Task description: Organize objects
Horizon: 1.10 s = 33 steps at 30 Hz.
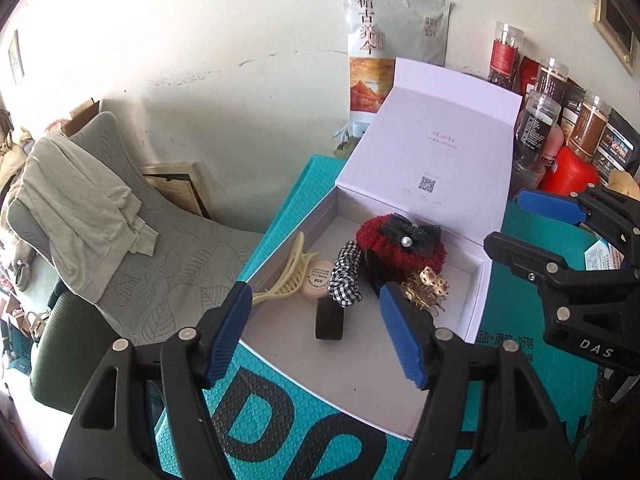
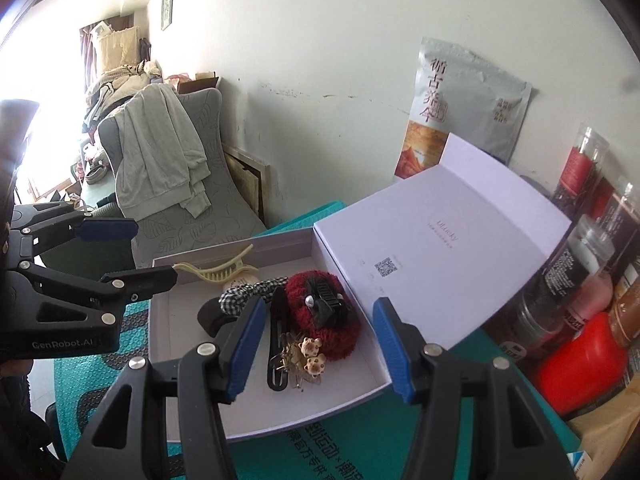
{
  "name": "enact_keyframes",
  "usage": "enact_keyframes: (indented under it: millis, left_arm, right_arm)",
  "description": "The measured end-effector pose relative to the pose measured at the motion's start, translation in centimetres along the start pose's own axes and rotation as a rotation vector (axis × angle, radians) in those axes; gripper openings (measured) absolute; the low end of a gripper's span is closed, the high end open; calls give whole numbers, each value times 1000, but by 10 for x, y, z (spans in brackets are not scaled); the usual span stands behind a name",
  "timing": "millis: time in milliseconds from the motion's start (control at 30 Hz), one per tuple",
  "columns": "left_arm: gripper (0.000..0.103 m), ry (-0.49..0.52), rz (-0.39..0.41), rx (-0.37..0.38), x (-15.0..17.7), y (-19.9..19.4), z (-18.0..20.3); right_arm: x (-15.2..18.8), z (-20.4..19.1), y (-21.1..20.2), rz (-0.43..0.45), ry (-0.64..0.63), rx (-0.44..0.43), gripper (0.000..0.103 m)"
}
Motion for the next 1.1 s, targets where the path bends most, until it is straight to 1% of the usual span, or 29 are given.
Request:
enact_keyframes:
  millis: [67, 133, 167, 233, 367, 433, 567, 767, 867, 967, 1100]
  left_arm:
    - [70, -1, 13, -5, 1, -13, 4]
    - [76, -1, 19, -12, 2, -24, 8]
    - [76, 1, 23, -19, 3, -30, 10]
    - [78, 5, 31, -34, 7, -42, 16]
    - [80, 12, 44, -41, 14, -60, 27]
    - [81, 17, 51, -38, 20, -71, 34]
    - [83, 22, 62, -36, 33, -90, 46]
    - [84, 26, 57, -37, 56, -112, 64]
    - [84, 21, 60, -30, 68, -119, 69]
    - [84, 8, 60, -27, 81, -126, 72]
    - [84, -14, 57, -26, 99, -131, 79]
  right_arm:
    - [0, 1, -12, 11, 2, 5, 57]
    - [1, 2, -25, 26, 3, 11, 59]
    - [2, 2, -32, 34, 3, 14, 60]
    - [4, 3, -44, 50, 2, 27, 66]
    - [9, 6, -65, 66, 9, 49, 70]
    - [13, 5, -73, 64, 11, 72, 74]
    - [24, 4, -93, 72, 8, 98, 75]
    - [42, 3, -119, 74, 31, 126, 77]
    - [51, 2, -129, 72, 47, 131, 78]
    - [63, -2, -136, 57, 39, 148, 78]
    - [79, -9, -148, 62, 33, 163, 78]
Point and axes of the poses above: each gripper's, at about its wrist camera, not at the fingertips, and y roughly the way its jaws point, z to its right, x to its underside, the point moved 2 cm from there along y, roughly the way its jaws point, and after that the axes turned 15 degrees about x, right-handed, at the moved point
